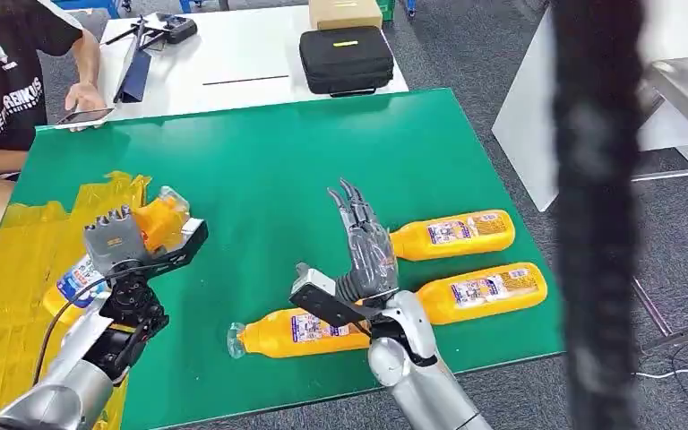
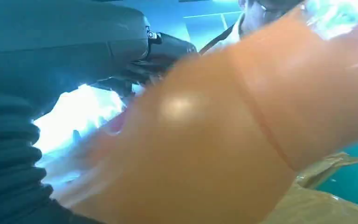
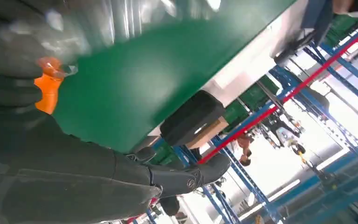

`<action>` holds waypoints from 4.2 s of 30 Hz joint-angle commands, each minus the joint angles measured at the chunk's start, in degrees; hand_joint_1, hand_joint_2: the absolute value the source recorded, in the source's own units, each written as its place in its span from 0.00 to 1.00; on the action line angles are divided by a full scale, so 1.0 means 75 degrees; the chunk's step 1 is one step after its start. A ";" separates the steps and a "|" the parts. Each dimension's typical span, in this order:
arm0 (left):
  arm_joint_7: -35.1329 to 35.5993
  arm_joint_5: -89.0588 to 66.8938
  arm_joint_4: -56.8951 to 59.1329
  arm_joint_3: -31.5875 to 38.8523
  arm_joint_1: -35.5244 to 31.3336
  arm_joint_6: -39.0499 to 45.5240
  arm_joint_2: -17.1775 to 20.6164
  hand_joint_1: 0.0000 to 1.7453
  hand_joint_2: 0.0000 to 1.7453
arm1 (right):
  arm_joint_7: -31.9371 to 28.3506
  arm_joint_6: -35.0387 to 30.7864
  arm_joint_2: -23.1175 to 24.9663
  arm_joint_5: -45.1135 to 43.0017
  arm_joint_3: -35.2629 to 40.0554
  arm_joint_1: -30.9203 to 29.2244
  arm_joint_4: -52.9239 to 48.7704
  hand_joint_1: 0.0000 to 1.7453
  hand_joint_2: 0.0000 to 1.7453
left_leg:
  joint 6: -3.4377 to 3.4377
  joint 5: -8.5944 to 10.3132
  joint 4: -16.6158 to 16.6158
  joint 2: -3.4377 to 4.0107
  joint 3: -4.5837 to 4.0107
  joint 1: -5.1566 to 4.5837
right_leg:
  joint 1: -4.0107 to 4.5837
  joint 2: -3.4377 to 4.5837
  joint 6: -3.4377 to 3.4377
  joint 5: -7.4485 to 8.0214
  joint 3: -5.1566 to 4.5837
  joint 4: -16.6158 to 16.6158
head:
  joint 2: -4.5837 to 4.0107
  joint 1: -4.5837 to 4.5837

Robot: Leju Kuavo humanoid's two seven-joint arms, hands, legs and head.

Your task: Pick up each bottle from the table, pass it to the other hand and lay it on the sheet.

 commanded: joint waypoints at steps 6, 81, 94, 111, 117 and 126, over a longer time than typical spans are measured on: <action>0.0250 -0.0002 0.0637 -0.0305 -0.0412 0.0036 0.0025 0.00 1.00 | 0.0107 0.0170 -0.0036 0.0037 -0.0140 -0.0286 0.0505 0.00 1.00 | -0.0020 -0.0022 0.0004 0.0003 0.0043 0.0006 | 0.0007 -0.0008 0.0001 -0.0021 0.0046 0.0002 | 0.0000 0.0003; -0.5006 0.3158 -0.2915 0.2624 0.1633 0.1857 -0.1392 0.00 1.00 | 0.2237 0.3637 -0.1297 0.2962 0.1023 0.0634 0.1905 0.98 1.00 | -0.0028 -0.0021 -0.0008 -0.0023 0.0149 0.0004 | 0.0006 -0.0038 -0.0001 -0.0022 0.0157 -0.0018 | 0.0000 0.0000; -0.6936 0.7010 -0.4011 0.2400 0.2246 -0.0363 -0.1576 0.00 1.00 | 0.1852 0.2852 -0.0999 0.2396 0.0266 0.0756 0.1569 1.00 1.00 | -0.0015 -0.0016 -0.0010 -0.0023 0.0148 -0.0002 | 0.0002 -0.0032 -0.0002 -0.0021 0.0155 -0.0017 | 0.0000 0.0000; -0.7612 0.9163 -0.5892 0.0852 0.2804 -0.2073 -0.1314 0.00 1.00 | -0.1628 -0.1315 0.0149 -0.0883 -0.1856 0.1066 -0.0327 1.00 1.00 | -0.0007 -0.0021 -0.0001 -0.0007 0.0084 -0.0011 | -0.0008 -0.0015 0.0007 -0.0015 0.0087 -0.0001 | 0.0000 0.0000; -0.7660 0.9935 -0.5628 0.0643 0.2691 -0.3065 -0.1293 0.00 1.00 | -0.2183 -0.1315 0.0379 -0.1108 -0.1998 0.1131 -0.0654 1.00 1.00 | -0.0021 -0.0037 0.0004 -0.0013 0.0100 -0.0003 | -0.0003 -0.0028 0.0003 -0.0033 0.0103 0.0003 | 0.0000 0.0000; -0.7658 0.9925 -0.5596 0.0619 0.2699 -0.3058 -0.1315 0.00 1.00 | -0.2172 -0.1315 0.0386 -0.1107 -0.1997 0.1102 -0.0633 1.00 1.00 | -0.0025 -0.0041 0.0003 -0.0006 0.0107 -0.0002 | 0.0001 -0.0021 0.0004 -0.0033 0.0111 -0.0001 | 0.0000 0.0000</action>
